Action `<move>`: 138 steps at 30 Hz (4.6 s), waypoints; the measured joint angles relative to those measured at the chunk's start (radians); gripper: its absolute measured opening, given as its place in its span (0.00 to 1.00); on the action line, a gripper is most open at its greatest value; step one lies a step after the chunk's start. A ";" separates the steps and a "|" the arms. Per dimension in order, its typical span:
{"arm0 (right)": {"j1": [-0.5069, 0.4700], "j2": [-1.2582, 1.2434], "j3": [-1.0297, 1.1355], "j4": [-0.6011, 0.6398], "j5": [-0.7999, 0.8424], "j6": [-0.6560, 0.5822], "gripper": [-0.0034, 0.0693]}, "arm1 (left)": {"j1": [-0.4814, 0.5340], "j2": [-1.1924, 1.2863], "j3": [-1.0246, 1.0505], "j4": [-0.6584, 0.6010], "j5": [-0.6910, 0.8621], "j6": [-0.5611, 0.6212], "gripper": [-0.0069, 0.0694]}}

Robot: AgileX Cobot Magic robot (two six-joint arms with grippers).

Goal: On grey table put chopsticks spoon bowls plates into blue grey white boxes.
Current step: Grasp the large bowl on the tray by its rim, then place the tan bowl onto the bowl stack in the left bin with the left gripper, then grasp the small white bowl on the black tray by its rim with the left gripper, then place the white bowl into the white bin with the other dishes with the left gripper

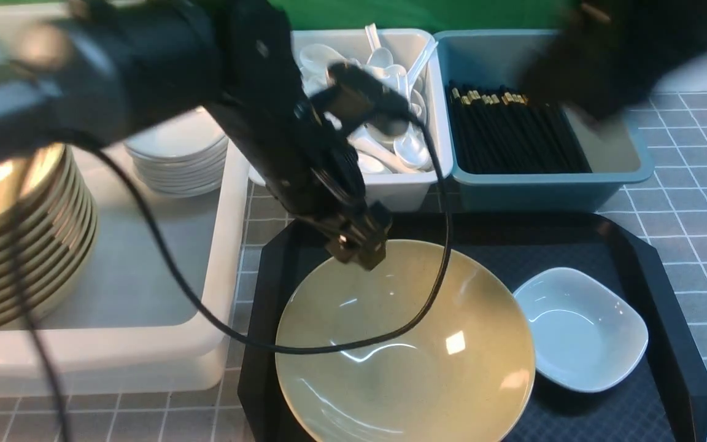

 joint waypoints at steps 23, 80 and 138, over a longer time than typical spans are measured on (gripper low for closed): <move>0.000 -0.173 0.382 0.046 -0.002 0.051 0.35 | 0.030 -0.051 -0.001 -0.122 0.152 -0.035 0.10; 0.119 -0.032 0.246 0.191 -0.136 -0.289 0.37 | 1.180 -0.487 0.017 -0.003 0.083 -0.211 0.92; 0.119 -0.656 0.695 -0.217 -0.033 0.414 0.34 | -0.235 0.248 -0.208 -0.201 -0.082 -0.182 0.09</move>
